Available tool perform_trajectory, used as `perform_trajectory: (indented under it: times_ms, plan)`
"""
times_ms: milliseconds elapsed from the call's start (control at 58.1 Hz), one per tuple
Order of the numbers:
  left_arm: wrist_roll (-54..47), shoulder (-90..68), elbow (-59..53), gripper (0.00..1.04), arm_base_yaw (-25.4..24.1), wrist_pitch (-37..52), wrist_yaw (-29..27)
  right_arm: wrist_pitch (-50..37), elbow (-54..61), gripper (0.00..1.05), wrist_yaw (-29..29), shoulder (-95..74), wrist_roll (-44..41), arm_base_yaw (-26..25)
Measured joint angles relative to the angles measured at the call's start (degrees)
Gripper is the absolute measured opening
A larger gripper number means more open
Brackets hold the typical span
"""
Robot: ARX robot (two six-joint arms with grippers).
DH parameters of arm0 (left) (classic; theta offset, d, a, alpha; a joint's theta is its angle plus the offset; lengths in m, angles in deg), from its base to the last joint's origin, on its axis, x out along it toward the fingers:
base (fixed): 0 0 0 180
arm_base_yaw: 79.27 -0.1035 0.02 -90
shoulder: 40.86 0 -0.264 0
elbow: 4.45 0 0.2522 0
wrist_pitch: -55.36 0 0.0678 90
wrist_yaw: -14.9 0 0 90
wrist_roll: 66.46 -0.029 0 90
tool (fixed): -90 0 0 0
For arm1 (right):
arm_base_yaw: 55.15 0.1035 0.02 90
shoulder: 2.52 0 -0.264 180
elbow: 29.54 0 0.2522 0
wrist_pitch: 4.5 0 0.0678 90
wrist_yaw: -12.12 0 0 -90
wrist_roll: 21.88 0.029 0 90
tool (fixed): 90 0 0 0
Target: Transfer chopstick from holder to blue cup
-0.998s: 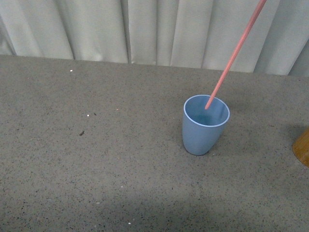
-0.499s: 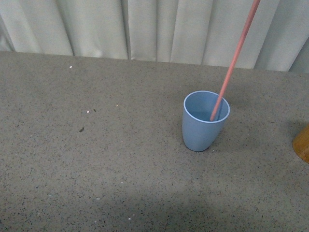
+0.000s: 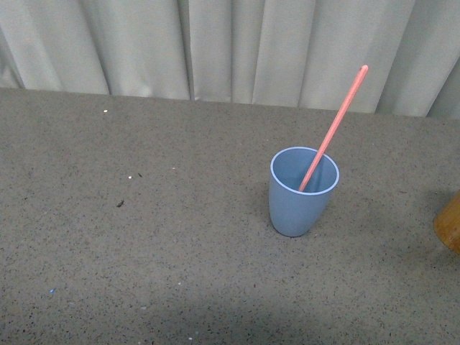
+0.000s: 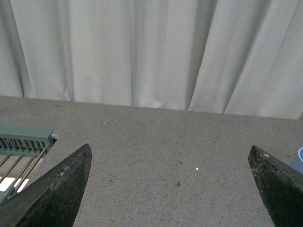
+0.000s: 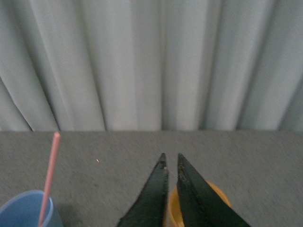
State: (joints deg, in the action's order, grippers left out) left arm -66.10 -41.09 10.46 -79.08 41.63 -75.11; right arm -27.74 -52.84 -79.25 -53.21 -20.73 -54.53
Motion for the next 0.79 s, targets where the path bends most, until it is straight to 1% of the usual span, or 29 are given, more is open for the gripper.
perform_trajectory:
  times_ms: [17,34,69,86,103,120,155,206,275,499,516,602,637,654,671,688,723,791]
  plan:
    - [0.0,0.0,0.0,0.98,0.0,0.0,0.0,2.1,1.7,0.01,0.1,3.2,-0.1,-0.3]
    - [0.0,0.0,0.0,0.98,0.0,0.0,0.0,3.5,2.6,0.0,0.2,5.0,-0.2,-0.4]
    - [0.0,0.0,0.0,0.98,0.0,0.0,0.0,9.2,5.5,0.01,0.9,12.5,-0.5,-0.4]
    - [0.0,0.0,0.0,0.98,0.0,0.0,0.0,14.0,7.4,0.01,1.1,18.5,-0.6,-0.4]
    - [0.0,0.0,0.0,0.98,0.0,0.0,0.0,18.1,8.2,0.01,1.3,23.0,-0.6,-0.4]
    - [0.0,0.0,0.0,0.98,0.0,0.0,0.0,20.2,8.5,0.01,1.3,25.2,-0.7,-0.4]
    - [0.0,0.0,0.0,0.98,0.0,0.0,0.0,28.3,9.2,0.01,1.3,34.2,-0.8,-0.5]
    - [0.0,0.0,0.0,0.98,0.0,0.0,-0.1,34.1,9.2,0.01,1.4,43.1,-0.9,-0.5]
    - [0.0,0.0,0.0,0.98,0.0,0.0,-0.1,36.6,9.2,0.01,1.5,49.7,-0.9,-0.5]
    - [0.0,0.0,0.0,0.98,0.0,0.0,0.0,36.9,9.2,0.02,1.4,50.4,-1.0,-0.5]
    - [0.0,0.0,0.0,0.98,0.0,0.0,0.0,36.9,9.2,0.03,1.4,50.4,-1.0,-0.5]
    - [0.0,0.0,0.0,0.98,0.0,0.0,0.0,36.9,9.2,0.17,1.5,50.4,-1.0,-0.5]
    - [0.0,0.0,0.0,0.98,0.0,0.0,0.0,36.9,9.2,0.24,1.5,50.4,-1.0,-0.5]
    - [0.0,0.0,0.0,0.98,0.0,0.0,0.0,36.9,9.2,0.26,1.5,50.4,-1.0,-0.5]
    - [0.0,0.0,0.0,0.98,0.0,0.0,0.0,36.9,9.2,0.3,1.4,50.4,-1.0,-0.5]
    - [0.0,0.0,0.0,0.98,0.0,0.0,0.0,36.9,9.2,0.31,1.4,50.4,-1.0,-0.5]
    - [0.0,0.0,0.0,0.98,0.0,0.0,0.0,36.9,9.2,0.39,1.4,50.4,-1.0,-0.5]
    - [0.0,0.0,0.0,0.98,0.0,0.0,0.0,36.9,9.2,0.5,1.4,50.4,-1.0,-0.5]
